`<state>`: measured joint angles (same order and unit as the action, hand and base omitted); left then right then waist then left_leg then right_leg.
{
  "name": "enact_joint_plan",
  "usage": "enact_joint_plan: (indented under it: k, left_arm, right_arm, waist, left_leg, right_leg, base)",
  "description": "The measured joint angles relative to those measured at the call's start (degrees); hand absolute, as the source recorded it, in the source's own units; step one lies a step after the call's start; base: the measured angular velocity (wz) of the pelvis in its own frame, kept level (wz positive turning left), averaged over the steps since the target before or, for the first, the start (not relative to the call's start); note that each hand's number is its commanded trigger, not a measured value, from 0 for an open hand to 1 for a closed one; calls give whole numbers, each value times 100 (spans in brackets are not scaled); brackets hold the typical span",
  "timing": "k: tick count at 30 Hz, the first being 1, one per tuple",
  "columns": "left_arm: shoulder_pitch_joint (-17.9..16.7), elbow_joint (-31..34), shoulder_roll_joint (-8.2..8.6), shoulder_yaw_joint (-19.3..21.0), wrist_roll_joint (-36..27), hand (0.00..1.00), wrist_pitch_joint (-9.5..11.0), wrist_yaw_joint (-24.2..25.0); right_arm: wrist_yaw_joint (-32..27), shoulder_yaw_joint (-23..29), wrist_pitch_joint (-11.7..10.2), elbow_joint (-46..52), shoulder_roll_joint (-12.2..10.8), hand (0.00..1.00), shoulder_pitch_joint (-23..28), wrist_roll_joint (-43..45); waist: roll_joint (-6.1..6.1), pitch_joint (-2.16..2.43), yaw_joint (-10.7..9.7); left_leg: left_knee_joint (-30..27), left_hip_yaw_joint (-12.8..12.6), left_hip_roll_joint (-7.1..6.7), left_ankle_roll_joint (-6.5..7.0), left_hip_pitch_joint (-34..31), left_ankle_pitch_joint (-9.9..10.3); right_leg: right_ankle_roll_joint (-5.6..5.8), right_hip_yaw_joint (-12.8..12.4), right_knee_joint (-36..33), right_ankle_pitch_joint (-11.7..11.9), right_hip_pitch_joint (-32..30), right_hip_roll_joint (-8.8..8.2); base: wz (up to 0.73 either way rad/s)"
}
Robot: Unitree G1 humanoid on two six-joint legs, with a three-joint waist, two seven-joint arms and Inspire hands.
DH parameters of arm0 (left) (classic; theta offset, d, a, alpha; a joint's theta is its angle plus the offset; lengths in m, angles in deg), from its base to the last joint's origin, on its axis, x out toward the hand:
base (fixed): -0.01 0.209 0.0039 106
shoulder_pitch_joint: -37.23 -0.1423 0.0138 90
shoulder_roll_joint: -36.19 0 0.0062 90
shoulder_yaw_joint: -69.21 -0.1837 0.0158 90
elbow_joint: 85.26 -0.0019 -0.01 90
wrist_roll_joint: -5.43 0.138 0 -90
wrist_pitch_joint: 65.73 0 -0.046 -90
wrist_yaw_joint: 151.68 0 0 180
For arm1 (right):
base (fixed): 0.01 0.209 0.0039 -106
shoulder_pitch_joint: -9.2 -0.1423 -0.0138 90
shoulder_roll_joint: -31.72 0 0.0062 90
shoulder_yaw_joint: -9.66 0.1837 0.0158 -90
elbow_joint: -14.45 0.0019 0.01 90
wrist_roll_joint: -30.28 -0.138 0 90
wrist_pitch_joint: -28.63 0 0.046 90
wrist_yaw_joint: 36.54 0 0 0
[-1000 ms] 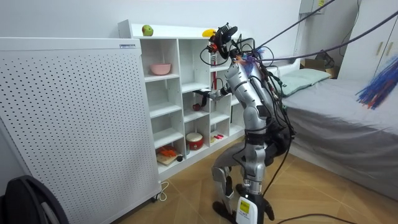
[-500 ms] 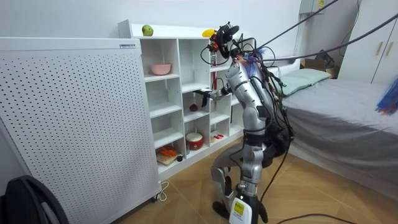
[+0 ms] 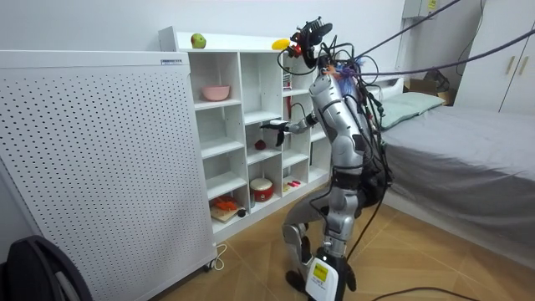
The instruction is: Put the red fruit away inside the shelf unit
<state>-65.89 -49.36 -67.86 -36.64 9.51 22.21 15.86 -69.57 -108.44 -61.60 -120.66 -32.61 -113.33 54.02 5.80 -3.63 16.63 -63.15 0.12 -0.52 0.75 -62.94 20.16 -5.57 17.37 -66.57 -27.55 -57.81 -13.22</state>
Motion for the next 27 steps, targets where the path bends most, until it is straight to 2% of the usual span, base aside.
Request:
enact_joint_plan:
  k: [2, 6, 9, 11, 13, 15, 16, 18, 20, 22, 24, 25, 27]
  left_arm:
    - [-1, -124, 0, 16, -4, 0, -5, 75]
    - [18, -141, 67, 4, -8, 0, 81, 136]
    - [134, -288, 130, -9, -18, 0, 119, 193]
    - [278, -519, 248, -11, -11, 0, 123, 196]
    - [497, -749, 383, 0, -14, 0, 127, 217]
    - [540, -789, 439, 4, -9, 0, 170, 229]
    - [536, -789, 466, 2, -11, 0, 214, 246]
    - [530, -801, 523, 5, -9, 0, 255, 243]
    - [530, -873, 671, 31, 8, 0, 261, 164]
    - [438, -844, 911, 83, 48, 0, 287, 93]
    - [270, -740, 1093, 238, 91, 0, 328, -140]
    - [132, -647, 1216, 401, 219, 0, 375, -291]
    - [-69, -509, 1359, 564, 281, 0, 392, -497]
  right_arm:
    - [130, 6, -37, 415, 0, 0, 336, 290]
    - [602, -3, -244, 1047, -23, 0, 1163, 606]
    - [1044, -4, -275, 1253, -164, 0, 1753, 818]
    - [1300, 0, -274, 1280, -348, 0, 2036, 788]
    - [1601, 11, -278, 1273, -637, 0, 2443, 799]
    - [1846, 14, -291, 1272, -861, 0, 2710, 845]
    - [1983, 20, -348, 1207, -982, 0, 2845, 808]
    - [2163, 49, -367, 1164, -1127, 0, 3125, 802]
    - [2230, 59, -415, 933, -1285, 0, 3418, 767]
    - [2250, 195, -417, 501, -1562, 0, 3829, 701]
    - [2251, 402, -403, 60, -1820, 0, 4056, 543]
    - [2233, 610, -408, -126, -1946, 0, 4274, 447]
    - [2226, 866, -387, -369, -2099, 0, 4522, 88]
  waist:
    - [-7, 1, 81]
    - [-2, 25, 96]
    - [-9, 57, 77]
    - [-47, 75, 51]
    - [-57, 117, 37]
    - [-48, 152, 15]
    - [-65, 164, -76]
    - [-81, 185, -113]
    - [-144, 219, -206]
    - [-251, 277, -341]
    - [-285, 308, -523]
    - [-312, 334, -601]
    - [-335, 353, -707]
  left_leg:
    - [65, 15, 97, -52, 144, 31]
    - [489, 9, 139, -113, 512, -61]
    - [715, 51, 161, -141, 799, -109]
    - [849, 119, 171, -160, 998, -118]
    - [1093, 160, 192, -191, 1280, -144]
    - [1314, 165, 192, -197, 1490, -194]
    - [1481, 151, 191, -179, 1652, -235]
    - [1786, 119, 184, -154, 1955, -308]
    - [2071, 94, 189, -132, 2322, -346]
    - [2515, 65, 149, -90, 2923, -412]
    - [2984, 50, 59, -52, 3391, -524]
    - [3280, 7, 64, -30, 3717, -585]
    - [3729, -148, 60, -6, 4250, -657]
  right_leg:
    - [-8, -9, 172, 66, 142, 152]
    - [-25, 22, 616, 233, 503, 272]
    - [-68, 136, 924, 302, 850, 349]
    - [-76, 191, 1131, 344, 1096, 426]
    - [-53, 234, 1434, 403, 1412, 515]
    - [-38, 248, 1671, 460, 1619, 554]
    - [-21, 263, 1842, 503, 1778, 567]
    - [12, 264, 2136, 594, 2059, 594]
    - [41, 310, 2467, 684, 2442, 625]
    - [154, 315, 2934, 773, 3053, 663]
    - [250, 314, 3319, 843, 3499, 645]
    - [303, 312, 3586, 912, 3794, 647]
    - [362, 306, 3988, 1019, 4264, 661]
  base:
    - [-32]
    - [-5]
    - [1]
    - [2]
    - [5]
    - [2]
    - [6]
    - [3]
    - [0]
    - [8]
    - [11]
    - [0]
    - [-16]
